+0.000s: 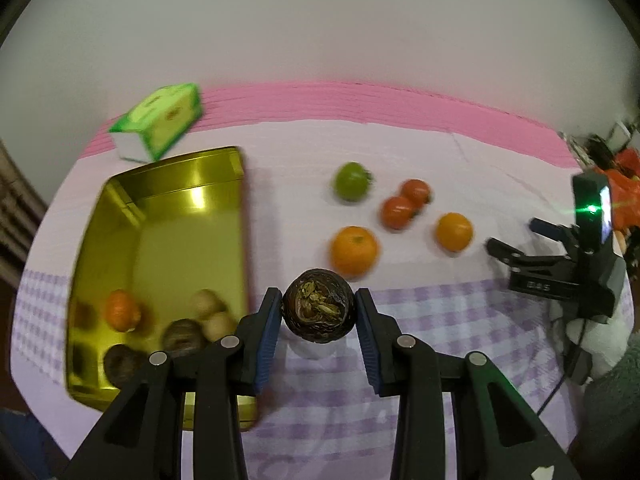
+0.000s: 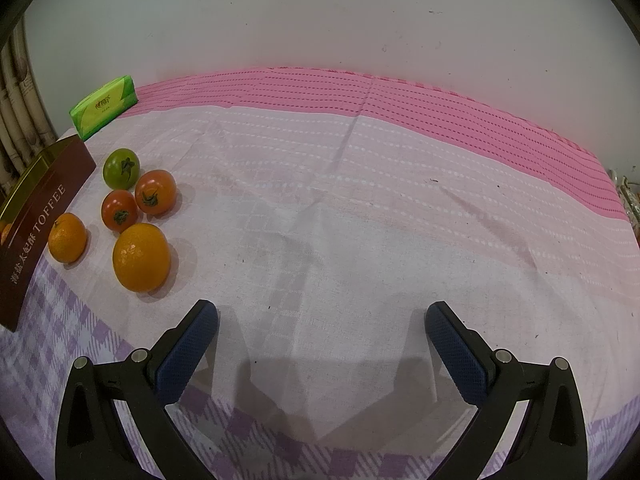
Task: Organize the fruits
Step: 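Carry the dark fruit into the tin tray and open the left gripper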
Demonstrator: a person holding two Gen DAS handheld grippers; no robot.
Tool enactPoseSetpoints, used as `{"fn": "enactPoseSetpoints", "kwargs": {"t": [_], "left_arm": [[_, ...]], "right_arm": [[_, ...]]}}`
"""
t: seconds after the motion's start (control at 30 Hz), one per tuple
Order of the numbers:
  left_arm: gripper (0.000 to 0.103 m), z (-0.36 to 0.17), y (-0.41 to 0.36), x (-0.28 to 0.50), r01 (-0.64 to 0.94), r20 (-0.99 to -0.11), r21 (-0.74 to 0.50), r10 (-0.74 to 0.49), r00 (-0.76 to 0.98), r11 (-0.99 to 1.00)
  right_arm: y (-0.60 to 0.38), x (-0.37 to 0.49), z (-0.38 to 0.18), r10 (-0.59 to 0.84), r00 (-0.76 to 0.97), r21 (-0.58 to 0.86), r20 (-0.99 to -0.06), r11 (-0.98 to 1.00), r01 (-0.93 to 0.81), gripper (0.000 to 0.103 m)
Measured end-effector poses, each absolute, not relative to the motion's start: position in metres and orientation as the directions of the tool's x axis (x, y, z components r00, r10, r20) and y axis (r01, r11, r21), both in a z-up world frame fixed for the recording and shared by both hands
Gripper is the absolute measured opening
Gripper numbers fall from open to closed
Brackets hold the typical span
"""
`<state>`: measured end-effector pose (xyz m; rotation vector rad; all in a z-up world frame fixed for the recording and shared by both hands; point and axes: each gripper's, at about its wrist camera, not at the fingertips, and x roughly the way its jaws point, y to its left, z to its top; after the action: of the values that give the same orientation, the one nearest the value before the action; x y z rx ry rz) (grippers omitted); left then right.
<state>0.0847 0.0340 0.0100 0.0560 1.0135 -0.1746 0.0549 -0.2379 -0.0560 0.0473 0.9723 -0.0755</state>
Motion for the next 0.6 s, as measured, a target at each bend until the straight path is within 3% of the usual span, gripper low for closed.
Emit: {"fn": "enactPoseSetpoints", "kwargs": {"t": [0.6], "left_arm": [[0.033,-0.01,0.146,0.081,-0.046,-0.87,0.028,0.047,0.491,0.999]], "right_arm": [[-0.238,0.055,-0.056,-0.044,0.561,0.006,-0.827,0.996,0.087,0.103]]}}
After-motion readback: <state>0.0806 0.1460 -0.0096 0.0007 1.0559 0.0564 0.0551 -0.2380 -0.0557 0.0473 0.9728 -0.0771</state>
